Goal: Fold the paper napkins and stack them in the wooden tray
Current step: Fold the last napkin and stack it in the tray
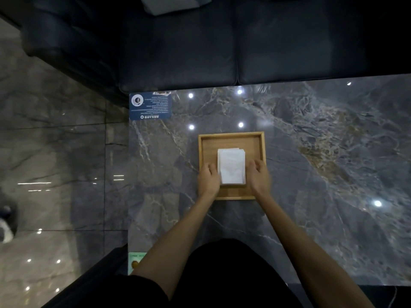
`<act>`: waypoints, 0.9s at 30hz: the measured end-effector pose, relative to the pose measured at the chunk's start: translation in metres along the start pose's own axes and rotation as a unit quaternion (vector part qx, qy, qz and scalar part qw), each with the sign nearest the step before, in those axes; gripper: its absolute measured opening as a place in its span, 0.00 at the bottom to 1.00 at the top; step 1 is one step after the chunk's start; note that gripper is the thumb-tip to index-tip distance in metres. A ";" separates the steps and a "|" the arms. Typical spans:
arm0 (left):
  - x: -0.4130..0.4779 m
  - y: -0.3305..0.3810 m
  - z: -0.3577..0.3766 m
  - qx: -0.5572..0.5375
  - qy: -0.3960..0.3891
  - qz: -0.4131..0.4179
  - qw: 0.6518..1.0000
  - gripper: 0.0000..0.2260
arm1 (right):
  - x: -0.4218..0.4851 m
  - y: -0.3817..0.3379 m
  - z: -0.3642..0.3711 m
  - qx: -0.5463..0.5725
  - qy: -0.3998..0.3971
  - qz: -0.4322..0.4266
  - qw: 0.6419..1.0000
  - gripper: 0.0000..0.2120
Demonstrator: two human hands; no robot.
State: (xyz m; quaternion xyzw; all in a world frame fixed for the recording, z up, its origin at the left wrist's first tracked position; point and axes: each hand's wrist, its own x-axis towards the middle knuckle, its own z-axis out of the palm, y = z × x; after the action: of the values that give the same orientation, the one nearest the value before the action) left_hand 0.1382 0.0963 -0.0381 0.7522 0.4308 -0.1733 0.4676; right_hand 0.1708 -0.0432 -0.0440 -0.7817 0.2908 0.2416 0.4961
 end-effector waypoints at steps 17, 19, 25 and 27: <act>0.025 -0.046 -0.019 0.217 0.026 0.026 0.975 0.08 | 0.036 0.053 -0.040 -0.289 0.060 -0.043 0.955 0.04; 0.024 -0.046 -0.019 0.208 0.018 0.019 0.978 0.09 | 0.036 0.054 -0.043 -0.288 0.055 -0.043 0.955 0.04; 0.031 -0.049 -0.022 0.166 -0.033 -0.001 0.986 0.08 | 0.037 0.046 -0.051 -0.279 0.001 -0.018 0.960 0.09; 0.023 -0.042 -0.028 0.181 -0.037 0.016 0.983 0.09 | 0.032 0.042 -0.053 -0.287 -0.020 -0.013 0.958 0.11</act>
State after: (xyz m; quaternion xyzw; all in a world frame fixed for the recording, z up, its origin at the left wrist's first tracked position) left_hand 0.1129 0.1394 -0.0626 0.8241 0.3627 -0.2685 0.3425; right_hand 0.1691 -0.1132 -0.0709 -0.8901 0.1887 0.3236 0.2596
